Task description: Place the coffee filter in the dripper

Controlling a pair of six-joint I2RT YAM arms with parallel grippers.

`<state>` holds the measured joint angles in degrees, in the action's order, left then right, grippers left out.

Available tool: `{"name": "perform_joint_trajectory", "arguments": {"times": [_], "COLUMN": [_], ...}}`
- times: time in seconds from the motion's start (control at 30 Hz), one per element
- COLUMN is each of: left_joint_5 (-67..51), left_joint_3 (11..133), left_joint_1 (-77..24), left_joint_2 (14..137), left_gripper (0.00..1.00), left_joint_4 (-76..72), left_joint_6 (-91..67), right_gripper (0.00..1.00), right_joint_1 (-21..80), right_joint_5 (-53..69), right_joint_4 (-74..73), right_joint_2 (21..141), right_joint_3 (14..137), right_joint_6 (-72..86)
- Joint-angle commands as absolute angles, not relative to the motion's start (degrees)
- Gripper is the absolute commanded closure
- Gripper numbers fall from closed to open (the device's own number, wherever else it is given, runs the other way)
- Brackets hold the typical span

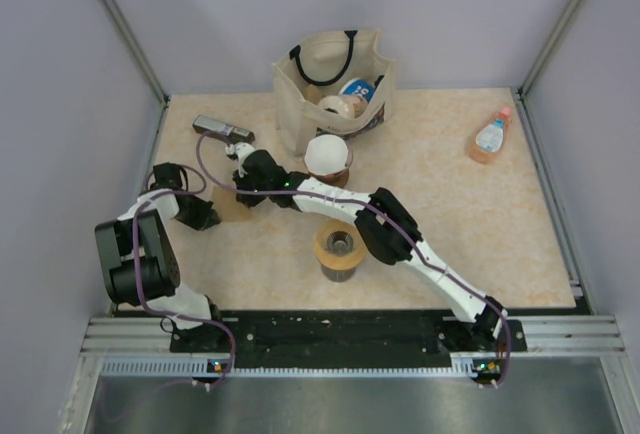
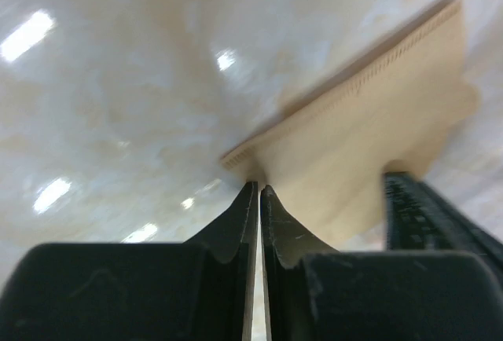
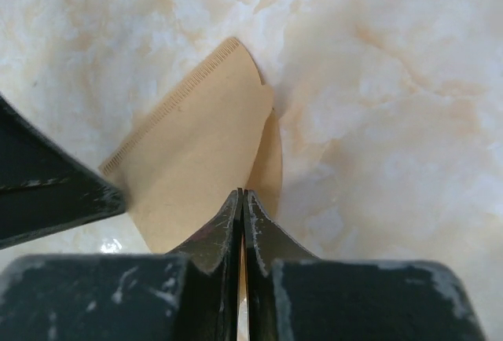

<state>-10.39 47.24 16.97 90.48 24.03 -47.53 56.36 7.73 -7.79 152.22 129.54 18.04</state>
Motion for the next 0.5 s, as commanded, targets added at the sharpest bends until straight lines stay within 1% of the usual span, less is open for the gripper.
{"name": "perform_joint_trajectory", "arguments": {"times": [0.0, 0.13, 0.23, 0.3, 0.4, 0.47], "left_joint_5": [-4.3, -1.2, -0.6, -0.6, -2.5, -4.6], "left_joint_3": [47.0, 48.2, 50.9, 53.3, 56.4, 57.0], "left_joint_1": [16.5, 16.5, 16.4, 16.5, 16.5, 16.4], "left_joint_2": [84.3, 73.4, 64.8, 60.3, 54.1, 50.5], "left_gripper": [0.87, 0.74, 0.61, 0.53, 0.21, 0.05], "left_joint_4": [33.6, 39.1, 43.8, 46.6, 48.4, 47.6], "left_joint_6": [-45.0, -45.4, -45.4, -44.5, -41.8, -40.7], "right_gripper": [1.0, 1.0, 1.0, 1.0, 1.0, 1.0], "right_joint_1": [56.4, 56.4, 56.4, 56.5, 56.5, 56.5], "right_joint_5": [4.8, 2.8, 2.5, 3.3, 3.2, 4.4], "right_joint_4": [-6.6, -3.7, -1.4, -1.7, -1.3, -0.5], "right_joint_2": [144.3, 136.4, 130.2, 125.4, 116.5, 106.8], "right_joint_3": [132.1, 128.2, 123.6, 121.0, 112.7, 104.6], "right_joint_6": [8.9, 4.3, 0.7, -4.8, -14.8, -24.2]}}
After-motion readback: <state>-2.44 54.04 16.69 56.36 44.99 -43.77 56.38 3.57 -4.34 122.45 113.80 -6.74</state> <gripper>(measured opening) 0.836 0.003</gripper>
